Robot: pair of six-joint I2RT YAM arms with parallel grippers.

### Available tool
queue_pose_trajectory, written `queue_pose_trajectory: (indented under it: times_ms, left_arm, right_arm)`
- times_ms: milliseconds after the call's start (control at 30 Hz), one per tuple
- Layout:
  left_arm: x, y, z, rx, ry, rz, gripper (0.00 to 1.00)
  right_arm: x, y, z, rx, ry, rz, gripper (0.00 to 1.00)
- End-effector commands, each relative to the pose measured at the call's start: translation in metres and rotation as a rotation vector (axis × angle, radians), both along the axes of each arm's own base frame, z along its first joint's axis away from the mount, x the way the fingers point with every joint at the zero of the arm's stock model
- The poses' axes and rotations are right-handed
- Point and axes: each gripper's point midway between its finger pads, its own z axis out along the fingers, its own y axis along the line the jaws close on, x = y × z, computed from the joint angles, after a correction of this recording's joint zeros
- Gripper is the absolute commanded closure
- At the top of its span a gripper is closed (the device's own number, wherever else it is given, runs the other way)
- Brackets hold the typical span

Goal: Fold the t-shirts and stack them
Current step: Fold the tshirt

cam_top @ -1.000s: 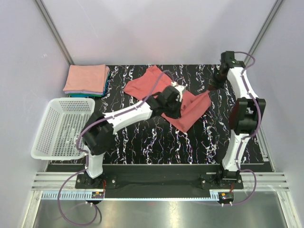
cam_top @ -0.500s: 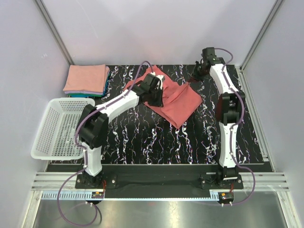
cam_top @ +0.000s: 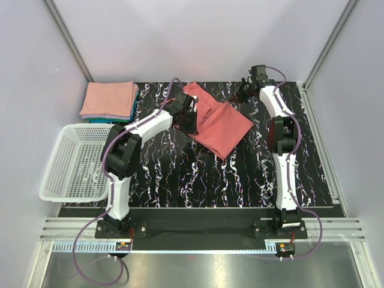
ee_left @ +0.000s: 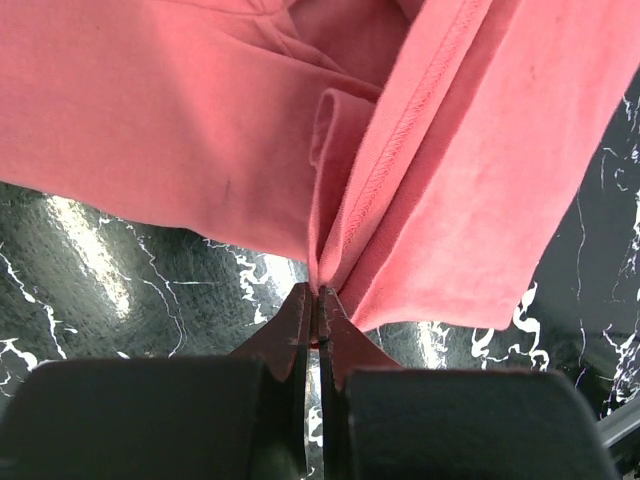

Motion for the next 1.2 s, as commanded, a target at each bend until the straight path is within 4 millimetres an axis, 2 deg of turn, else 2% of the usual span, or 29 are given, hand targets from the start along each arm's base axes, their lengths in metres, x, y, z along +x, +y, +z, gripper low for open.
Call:
queue_pose_trajectory:
  times_ms: [0,167,433,567,800,933,1000,1067,1100,1167]
  left_arm:
    - [0.005,-0.001,0.014,-0.04,-0.025,-0.004,1.0]
    - [0.005,0.007,0.006,-0.031,-0.008,0.009,1.0]
    - [0.014,0.014,0.024,-0.061,-0.045,0.045,1.0]
    - [0.023,0.015,0.025,-0.067,-0.055,0.06,1.0]
    - [0.031,0.022,0.01,-0.05,-0.026,0.071,1.0]
    - [0.035,0.027,-0.002,-0.029,0.001,0.083,0.99]
    - [0.037,0.031,-0.006,-0.019,0.005,0.093,0.91]
    - [0.039,0.035,-0.006,-0.006,-0.001,0.102,0.88]
    - [0.042,0.038,-0.007,0.002,-0.001,0.11,0.81]
    - [0.045,0.045,-0.007,0.026,0.002,0.13,0.71]
  right_arm:
    - [0.019,0.022,0.04,0.072,-0.132,0.025,1.0]
    - [0.024,0.028,0.042,0.105,-0.135,0.013,1.0]
    - [0.026,0.038,0.056,0.135,-0.172,0.003,1.0]
    - [0.03,0.039,0.061,0.147,-0.187,-0.005,1.0]
    - [0.033,0.042,0.045,0.165,-0.151,-0.01,1.0]
    - [0.032,0.043,0.03,0.178,-0.125,-0.016,0.94]
    - [0.033,0.045,0.023,0.188,-0.111,-0.013,0.91]
    - [0.037,0.045,0.027,0.183,-0.128,-0.014,0.82]
    - [0.038,0.042,0.023,0.176,-0.12,-0.021,0.76]
    - [0.044,0.04,0.034,0.171,-0.151,-0.032,0.62]
